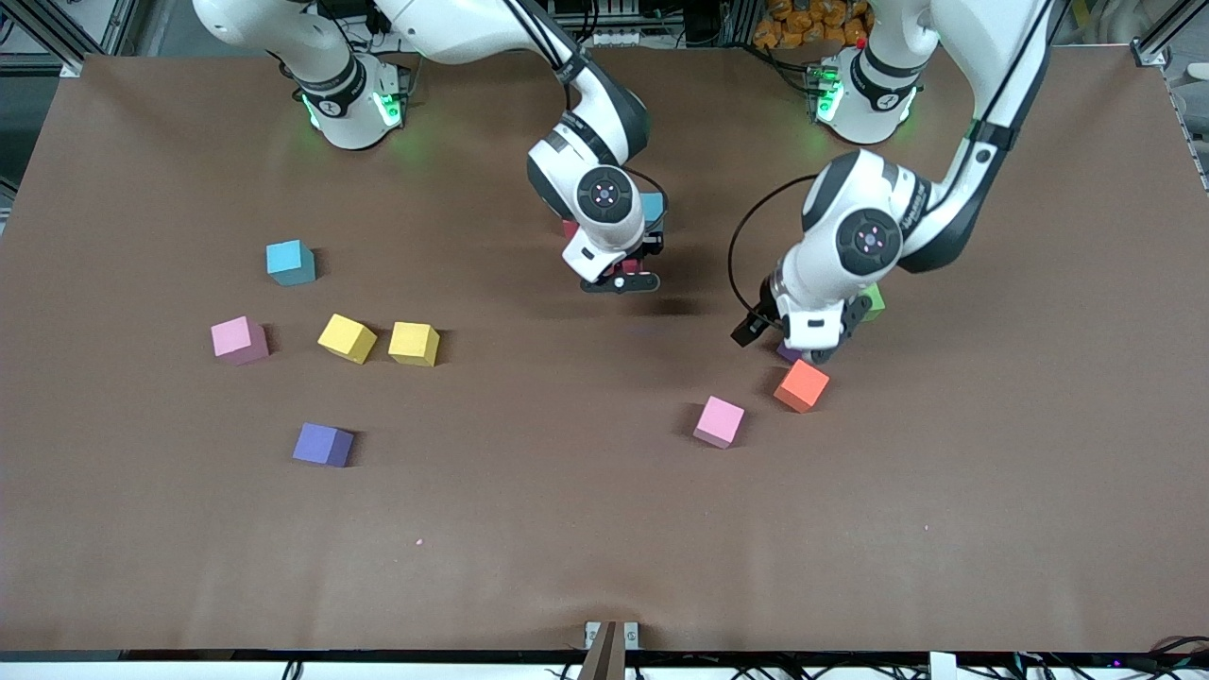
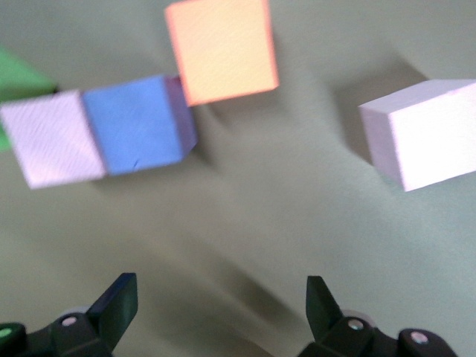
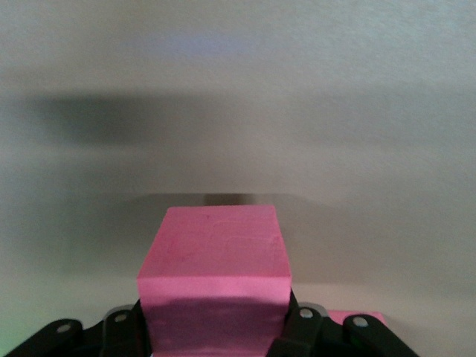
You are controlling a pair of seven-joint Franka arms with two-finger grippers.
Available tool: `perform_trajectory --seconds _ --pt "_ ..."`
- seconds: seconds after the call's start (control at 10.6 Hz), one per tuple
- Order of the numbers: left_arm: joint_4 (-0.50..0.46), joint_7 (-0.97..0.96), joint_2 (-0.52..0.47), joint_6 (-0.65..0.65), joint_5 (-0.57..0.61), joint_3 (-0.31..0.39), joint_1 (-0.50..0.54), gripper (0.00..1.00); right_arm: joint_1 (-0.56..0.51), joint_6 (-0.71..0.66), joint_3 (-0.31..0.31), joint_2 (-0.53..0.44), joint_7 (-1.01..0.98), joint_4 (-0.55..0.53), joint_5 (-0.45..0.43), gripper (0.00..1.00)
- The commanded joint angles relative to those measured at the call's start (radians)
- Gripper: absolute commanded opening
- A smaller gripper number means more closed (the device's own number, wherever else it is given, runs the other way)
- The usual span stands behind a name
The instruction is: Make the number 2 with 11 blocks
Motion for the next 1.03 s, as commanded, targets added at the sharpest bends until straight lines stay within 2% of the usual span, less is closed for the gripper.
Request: perform_trajectory --seconds 0.0,0.09,0.19,0.38,0.75,0.94 --pt "0.062 0.102 0.046 -0.024 0.043 0.073 -0.005 1.0 0.053 -0.015 -0.008 0.054 0.046 0.058 0.006 0.4" --pt "0.062 0.215 0.049 -0.024 0.063 0.11 -0.005 1.0 0.062 -0.013 -0.008 0.07 0.064 0.075 0.006 0.4" --pt "0.062 0.347 0.063 -0.024 0.068 0.118 -0.004 1.0 0.076 -0.01 -0.008 0.083 0.078 0.083 0.006 0.4" --pt "0.12 0.556 0.122 -0.021 0.135 0.118 -0.004 1.0 0.091 -0.007 -0.008 0.103 0.101 0.102 0.005 0.4" --pt "0.14 0.909 0.152 -0.011 0.253 0.118 -0.007 1.0 0.093 -0.012 -0.008 0.106 0.101 0.101 0.003 0.4" --pt "0.141 0.948 0.178 0.048 0.269 0.118 -0.015 1.0 0.105 -0.016 -0.009 0.104 0.103 0.096 0.002 0.4"
